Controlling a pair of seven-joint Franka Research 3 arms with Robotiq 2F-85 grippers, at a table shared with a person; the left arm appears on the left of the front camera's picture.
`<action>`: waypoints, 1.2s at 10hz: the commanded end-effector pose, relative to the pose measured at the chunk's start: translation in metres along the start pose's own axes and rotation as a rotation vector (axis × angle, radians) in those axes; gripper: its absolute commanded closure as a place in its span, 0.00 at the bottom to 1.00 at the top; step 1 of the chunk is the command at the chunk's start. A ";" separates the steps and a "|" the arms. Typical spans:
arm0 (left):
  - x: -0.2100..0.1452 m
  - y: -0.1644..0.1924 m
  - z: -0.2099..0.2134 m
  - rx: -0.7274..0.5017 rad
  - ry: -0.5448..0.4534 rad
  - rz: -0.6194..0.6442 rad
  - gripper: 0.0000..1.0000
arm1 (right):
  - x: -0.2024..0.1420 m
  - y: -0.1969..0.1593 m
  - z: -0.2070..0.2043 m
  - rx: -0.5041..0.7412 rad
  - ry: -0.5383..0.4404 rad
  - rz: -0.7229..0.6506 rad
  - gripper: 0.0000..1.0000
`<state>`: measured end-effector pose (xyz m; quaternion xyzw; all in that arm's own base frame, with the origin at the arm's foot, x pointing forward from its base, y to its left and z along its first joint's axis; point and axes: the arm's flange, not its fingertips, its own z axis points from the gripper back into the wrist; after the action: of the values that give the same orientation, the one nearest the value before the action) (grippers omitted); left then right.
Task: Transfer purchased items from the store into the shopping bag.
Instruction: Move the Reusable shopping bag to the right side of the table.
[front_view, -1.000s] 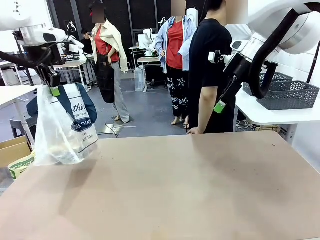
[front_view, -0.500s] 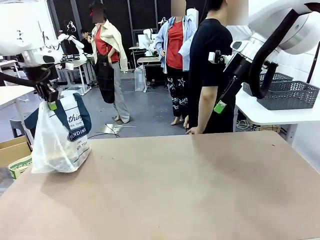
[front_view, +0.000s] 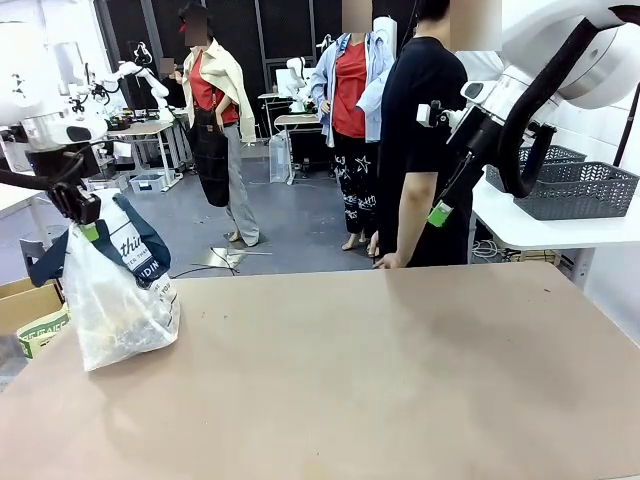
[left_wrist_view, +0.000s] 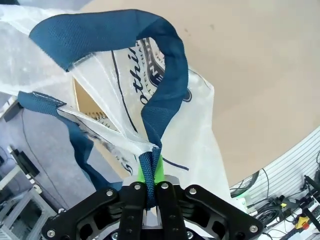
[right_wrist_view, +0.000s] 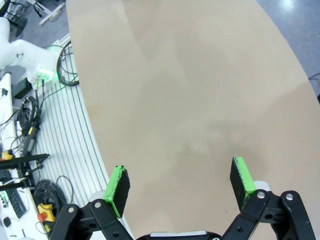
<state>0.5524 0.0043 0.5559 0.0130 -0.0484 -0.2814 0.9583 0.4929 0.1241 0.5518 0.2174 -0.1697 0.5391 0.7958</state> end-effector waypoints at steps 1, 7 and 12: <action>-0.005 -0.012 0.002 -0.072 -0.003 0.046 1.00 | 0.000 0.001 0.000 0.016 -0.014 -0.019 0.00; 0.000 0.000 0.000 0.000 0.000 0.000 1.00 | 0.000 0.001 0.000 0.016 -0.014 -0.019 0.00; 0.000 0.000 0.000 0.000 0.000 0.000 1.00 | 0.000 0.001 0.000 0.016 -0.014 -0.019 0.00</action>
<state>0.5513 0.0034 0.5545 0.0063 -0.0472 -0.2787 0.9592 0.4929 0.1240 0.5518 0.2174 -0.1696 0.5391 0.7958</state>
